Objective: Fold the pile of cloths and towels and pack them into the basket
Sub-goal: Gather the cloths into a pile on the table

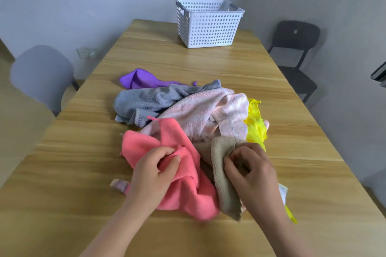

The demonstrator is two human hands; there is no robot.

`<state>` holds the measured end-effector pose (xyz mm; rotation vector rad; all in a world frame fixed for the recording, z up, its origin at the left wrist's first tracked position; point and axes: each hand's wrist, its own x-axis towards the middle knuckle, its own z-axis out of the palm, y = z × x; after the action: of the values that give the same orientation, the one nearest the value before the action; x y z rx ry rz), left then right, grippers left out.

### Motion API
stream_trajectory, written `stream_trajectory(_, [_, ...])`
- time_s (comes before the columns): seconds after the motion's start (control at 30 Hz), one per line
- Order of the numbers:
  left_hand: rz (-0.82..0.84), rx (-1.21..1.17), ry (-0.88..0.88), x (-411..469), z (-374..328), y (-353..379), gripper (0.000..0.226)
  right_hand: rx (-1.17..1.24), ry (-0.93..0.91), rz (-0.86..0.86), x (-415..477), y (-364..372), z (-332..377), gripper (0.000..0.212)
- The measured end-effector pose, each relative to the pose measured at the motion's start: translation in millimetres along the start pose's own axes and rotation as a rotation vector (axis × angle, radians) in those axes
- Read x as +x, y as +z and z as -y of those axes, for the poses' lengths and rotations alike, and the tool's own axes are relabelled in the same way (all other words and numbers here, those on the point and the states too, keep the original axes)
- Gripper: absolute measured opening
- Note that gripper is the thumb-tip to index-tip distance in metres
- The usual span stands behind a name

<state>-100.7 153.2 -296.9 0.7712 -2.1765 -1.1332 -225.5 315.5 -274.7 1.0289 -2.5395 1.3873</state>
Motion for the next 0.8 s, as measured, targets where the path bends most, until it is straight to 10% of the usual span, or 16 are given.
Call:
stream_trajectory(0.3, [-0.214, 0.085, 0.301, -99.9, -4.2, -17.4, 0.048, -0.072, -0.273, 0.064, -71.1, -14.7, -10.1, 0.062])
stream_trajectory(0.63, [0.139, 0.440, 0.145, -81.5, 16.2, 2.7, 0.114, -0.240, -0.189, 0.273, -58.2, 3.9, -37.5, 0.073])
stream_trajectory(0.8, [0.195, 0.565, 0.075, -31.6, 24.0, 12.9, 0.107, -0.303, -0.194, 0.274, -33.9, 15.1, -47.8, 0.072])
